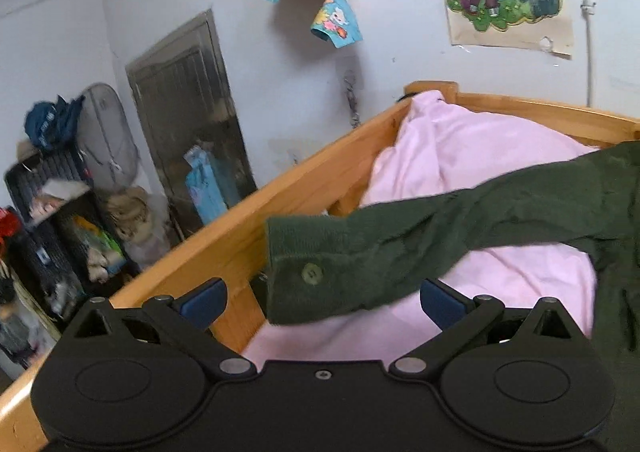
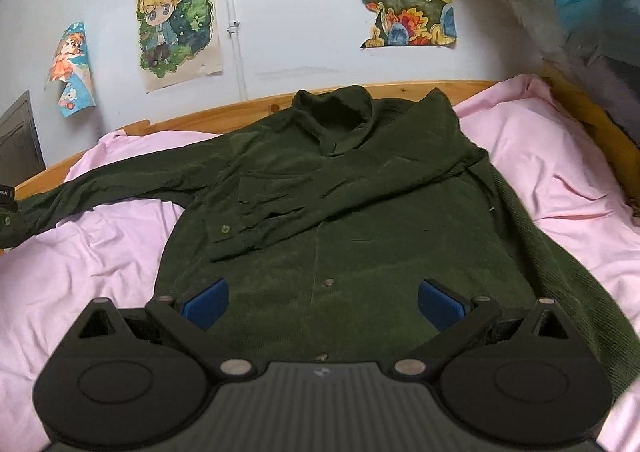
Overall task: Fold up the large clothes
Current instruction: 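Move the left tool to the other sleeve's cuff and grasp it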
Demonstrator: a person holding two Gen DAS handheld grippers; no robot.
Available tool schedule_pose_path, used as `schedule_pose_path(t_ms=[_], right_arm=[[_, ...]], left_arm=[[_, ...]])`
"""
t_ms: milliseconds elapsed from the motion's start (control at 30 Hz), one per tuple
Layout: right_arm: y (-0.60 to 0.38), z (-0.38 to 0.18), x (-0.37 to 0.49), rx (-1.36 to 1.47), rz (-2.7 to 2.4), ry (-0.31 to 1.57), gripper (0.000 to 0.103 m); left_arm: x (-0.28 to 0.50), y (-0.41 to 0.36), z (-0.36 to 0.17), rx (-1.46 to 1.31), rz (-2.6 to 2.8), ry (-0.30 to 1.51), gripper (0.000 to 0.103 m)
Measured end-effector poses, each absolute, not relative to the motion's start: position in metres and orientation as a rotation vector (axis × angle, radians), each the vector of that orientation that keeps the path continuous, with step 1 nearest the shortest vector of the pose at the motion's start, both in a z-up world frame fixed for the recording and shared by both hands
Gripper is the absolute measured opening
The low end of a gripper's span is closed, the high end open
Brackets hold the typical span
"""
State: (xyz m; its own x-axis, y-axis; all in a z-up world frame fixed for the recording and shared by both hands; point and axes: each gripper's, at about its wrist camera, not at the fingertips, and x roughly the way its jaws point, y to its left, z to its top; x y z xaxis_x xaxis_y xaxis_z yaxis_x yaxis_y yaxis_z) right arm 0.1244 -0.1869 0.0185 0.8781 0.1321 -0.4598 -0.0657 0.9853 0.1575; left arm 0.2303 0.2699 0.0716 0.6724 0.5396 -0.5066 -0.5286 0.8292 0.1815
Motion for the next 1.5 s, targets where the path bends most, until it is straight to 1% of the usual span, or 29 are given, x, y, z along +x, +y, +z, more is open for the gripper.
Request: schedule_pose_path(t_ms=[200, 333, 433, 600, 833, 1033, 1200, 1267, 1333, 1400, 1467, 1500], right_arm=[[-0.180, 0.038, 0.107, 0.101, 0.112, 0.439, 0.103], [-0.182, 0.040, 0.117, 0.115, 0.118, 0.428, 0.103], [-0.185, 0.035, 0.134, 0.127, 0.129, 0.438, 0.103], [-0.184, 0.024, 0.172, 0.090, 0.177, 0.445, 0.103], [-0.159, 0.005, 0.210, -0.042, 0.314, 0.384, 0.103], [-0.159, -0.014, 0.225, 0.025, 0.366, 0.382, 0.103], [-0.156, -0.025, 0.221, 0.027, 0.406, 0.392, 0.103], [-0.154, -0.026, 0.220, 0.022, 0.419, 0.385, 0.103], [-0.153, -0.025, 0.219, 0.025, 0.423, 0.382, 0.103], [-0.153, -0.024, 0.219, 0.026, 0.424, 0.379, 0.103], [-0.154, -0.023, 0.218, 0.027, 0.421, 0.370, 0.103], [-0.155, -0.022, 0.218, 0.029, 0.419, 0.369, 0.103]], left_arm=[[0.223, 0.268, 0.091, 0.067, 0.595, 0.563, 0.102], [0.235, 0.272, 0.110, 0.117, 0.618, 0.563, 0.102], [0.247, 0.275, 0.116, 0.102, 0.623, 0.571, 0.102], [0.266, 0.278, 0.105, 0.086, 0.584, 0.600, 0.102], [0.299, 0.271, 0.091, 0.260, 0.497, 0.638, 0.102], [0.328, 0.281, 0.092, 0.322, 0.407, 0.660, 0.102], [0.344, 0.294, 0.084, 0.416, 0.373, 0.740, 0.102], [0.350, 0.302, 0.081, 0.402, 0.373, 0.782, 0.097], [0.355, 0.309, 0.078, 0.364, 0.356, 0.838, 0.088], [0.357, 0.310, 0.076, 0.332, 0.329, 0.879, 0.081], [0.359, 0.308, 0.075, 0.325, 0.315, 0.917, 0.068], [0.360, 0.306, 0.073, 0.326, 0.305, 0.940, 0.052]])
